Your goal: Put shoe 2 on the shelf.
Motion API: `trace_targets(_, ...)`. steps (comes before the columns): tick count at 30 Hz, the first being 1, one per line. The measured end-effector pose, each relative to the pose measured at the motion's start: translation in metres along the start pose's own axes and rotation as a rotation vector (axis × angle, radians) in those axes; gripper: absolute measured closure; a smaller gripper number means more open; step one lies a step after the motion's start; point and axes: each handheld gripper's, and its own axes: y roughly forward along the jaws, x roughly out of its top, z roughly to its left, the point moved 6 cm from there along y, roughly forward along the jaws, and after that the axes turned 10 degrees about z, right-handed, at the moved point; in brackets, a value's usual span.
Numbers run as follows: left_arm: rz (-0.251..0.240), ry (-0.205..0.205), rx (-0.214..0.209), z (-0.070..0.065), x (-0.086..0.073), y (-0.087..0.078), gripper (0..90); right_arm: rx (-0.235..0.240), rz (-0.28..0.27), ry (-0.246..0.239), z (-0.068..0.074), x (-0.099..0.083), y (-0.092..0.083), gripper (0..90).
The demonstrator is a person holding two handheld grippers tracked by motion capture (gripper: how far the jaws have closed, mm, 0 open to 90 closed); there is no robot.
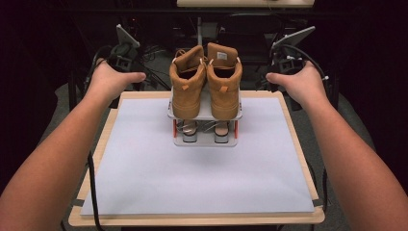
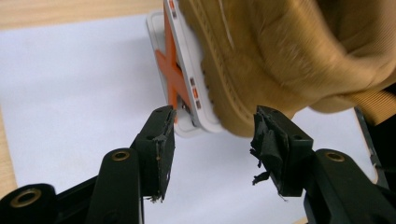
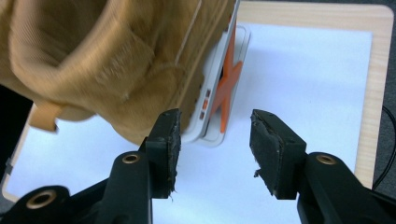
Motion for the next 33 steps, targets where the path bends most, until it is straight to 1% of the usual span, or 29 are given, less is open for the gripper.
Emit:
trace_targets(1,0.010,0.004,0.006,0.002,-0.003,0.004,48.8,0.003,-0.007,0.002,0.000,-0.002,0.002,52.8)
trace_targets(2,0.018,0.006,0.011,0.003,-0.006,0.007,48.8,0.004,-0.001,-0.002,-0.002,-0.005,0.004,52.8)
trace_targets(4,0.019,0.007,0.012,0.004,-0.008,0.010,48.8,0.003,0.002,0.000,-0.003,-0.007,0.006,52.8)
trace_targets(6,0.017,0.004,-0.002,0.007,-0.015,0.018,49.0,0.010,0.004,-0.007,-0.006,-0.015,0.011,52.8)
trace_targets(7,0.013,0.007,-0.003,0.008,-0.018,0.020,49.0,0.005,0.009,-0.011,-0.007,-0.018,0.013,52.8)
trace_targets(9,0.015,0.012,-0.007,0.009,-0.022,0.025,49.0,0.009,0.001,-0.010,-0.008,-0.022,0.017,52.8)
trace_targets(12,0.014,0.013,-0.026,0.010,-0.028,0.033,48.9,0.018,-0.005,-0.017,-0.009,-0.030,0.025,52.7)
trace_targets(15,0.015,0.013,-0.039,0.013,-0.033,0.041,48.8,0.027,0.001,-0.029,-0.008,-0.038,0.037,52.5)
trace_targets(17,0.012,0.013,-0.044,0.014,-0.037,0.047,48.7,0.018,0.004,-0.042,-0.008,-0.043,0.046,52.5)
trace_targets(19,0.022,0.021,-0.052,0.016,-0.042,0.053,48.7,0.017,0.006,-0.058,-0.006,-0.048,0.055,52.6)
trace_targets(23,0.031,0.018,-0.053,0.019,-0.053,0.065,48.5,0.011,0.016,-0.080,-0.006,-0.059,0.073,53.2)
trace_targets(25,0.032,0.017,-0.058,0.020,-0.059,0.072,48.5,0.003,0.023,-0.082,-0.006,-0.064,0.081,53.5)
trace_targets(26,0.032,0.017,-0.058,0.020,-0.059,0.072,48.5,0.002,0.020,-0.089,-0.006,-0.066,0.085,53.7)
trace_targets(27,0.046,0.023,-0.061,0.021,-0.065,0.079,48.6,0.003,0.020,-0.091,-0.006,-0.068,0.088,53.8)
trace_targets(29,0.054,0.025,-0.069,0.022,-0.070,0.085,48.6,0.009,0.028,-0.096,-0.004,-0.074,0.093,54.3)
trace_targets(30,0.055,0.028,-0.073,0.023,-0.073,0.088,48.7,-0.003,0.034,-0.109,-0.004,-0.077,0.096,54.1)
trace_targets(31,0.055,0.030,-0.075,0.023,-0.075,0.091,48.6,0.021,0.019,-0.112,-0.001,-0.079,0.098,54.1)
trace_targets(32,0.055,0.030,-0.075,0.023,-0.075,0.091,48.6,0.021,0.019,-0.112,-0.001,-0.079,0.098,54.1)
trace_targets(33,0.050,0.035,-0.076,0.024,-0.079,0.096,48.6,0.035,0.020,-0.112,0.001,-0.084,0.103,54.4)
